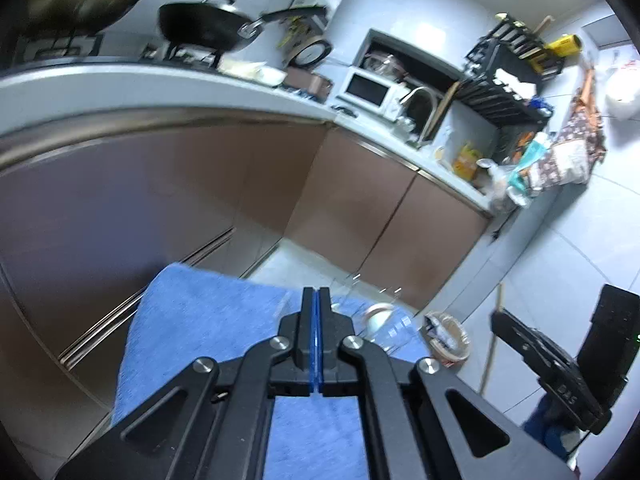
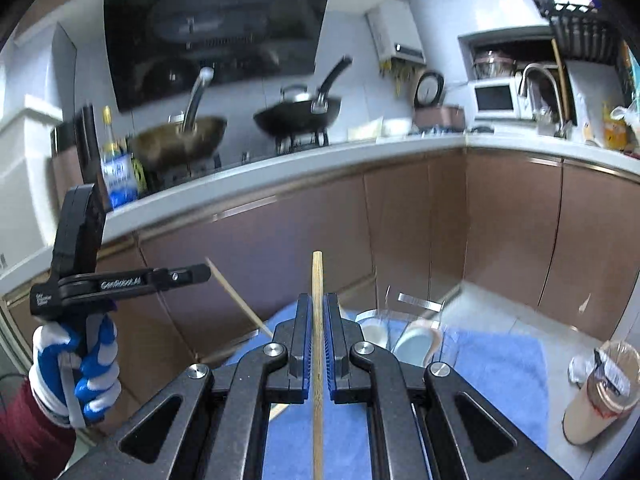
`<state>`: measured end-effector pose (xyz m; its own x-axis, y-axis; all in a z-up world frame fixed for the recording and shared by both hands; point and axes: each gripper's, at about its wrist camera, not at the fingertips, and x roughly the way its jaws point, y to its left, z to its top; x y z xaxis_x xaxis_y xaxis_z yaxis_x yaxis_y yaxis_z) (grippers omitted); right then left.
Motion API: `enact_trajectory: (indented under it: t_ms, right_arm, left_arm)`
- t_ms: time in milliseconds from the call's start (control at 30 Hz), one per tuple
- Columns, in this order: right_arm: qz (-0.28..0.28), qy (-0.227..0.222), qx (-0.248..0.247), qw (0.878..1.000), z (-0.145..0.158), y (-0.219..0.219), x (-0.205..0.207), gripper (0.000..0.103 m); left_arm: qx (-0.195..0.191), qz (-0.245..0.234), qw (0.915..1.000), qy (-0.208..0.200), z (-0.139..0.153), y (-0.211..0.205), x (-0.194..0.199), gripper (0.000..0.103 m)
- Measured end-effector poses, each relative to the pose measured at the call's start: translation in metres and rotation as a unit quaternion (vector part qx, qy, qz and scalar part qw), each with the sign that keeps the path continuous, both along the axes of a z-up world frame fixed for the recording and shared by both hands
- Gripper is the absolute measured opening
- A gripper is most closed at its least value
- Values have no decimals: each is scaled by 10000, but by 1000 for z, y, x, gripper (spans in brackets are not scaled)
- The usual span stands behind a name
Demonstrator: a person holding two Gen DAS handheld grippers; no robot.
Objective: Organize utensils
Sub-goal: 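Lift the chopstick with the right tool while the left tool grasps another chopstick, then drop the right tool's chopstick into the holder while the left tool carries its chopstick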
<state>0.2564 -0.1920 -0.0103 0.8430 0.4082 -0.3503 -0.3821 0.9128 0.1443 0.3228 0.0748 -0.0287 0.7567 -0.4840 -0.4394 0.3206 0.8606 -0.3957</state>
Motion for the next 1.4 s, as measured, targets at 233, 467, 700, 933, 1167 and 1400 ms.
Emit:
enact_trajectory:
  t_ms: [233,467,700,933,1167,1400]
  right_arm:
    - [-12,-317,146,9994,12,6,22,6]
    - [43,-170,207,9996,-7,4,36,6]
    - [3,-311,320,9990,-9,2,54,6]
    - [22,-553,324,9979,-14,17,86,6]
    - [-213,-936,220,9951,-17,24,123,6]
    - [-497,-1260,-93,9907,-48,35,151,6]
  left_arm:
    - [67,-254,9993,-270,25,-24,-3,0]
    - [238,-243,9994,-70,5,-31,6,0]
    - [229,-285,9993,-15,-9,-29,9,0]
    - [465,-146,9986,188,-39,-14,20,0]
    - [541,-13,9968,586,-82,6,34,0]
    - [589,253,9944,834,-113,31,43,0]
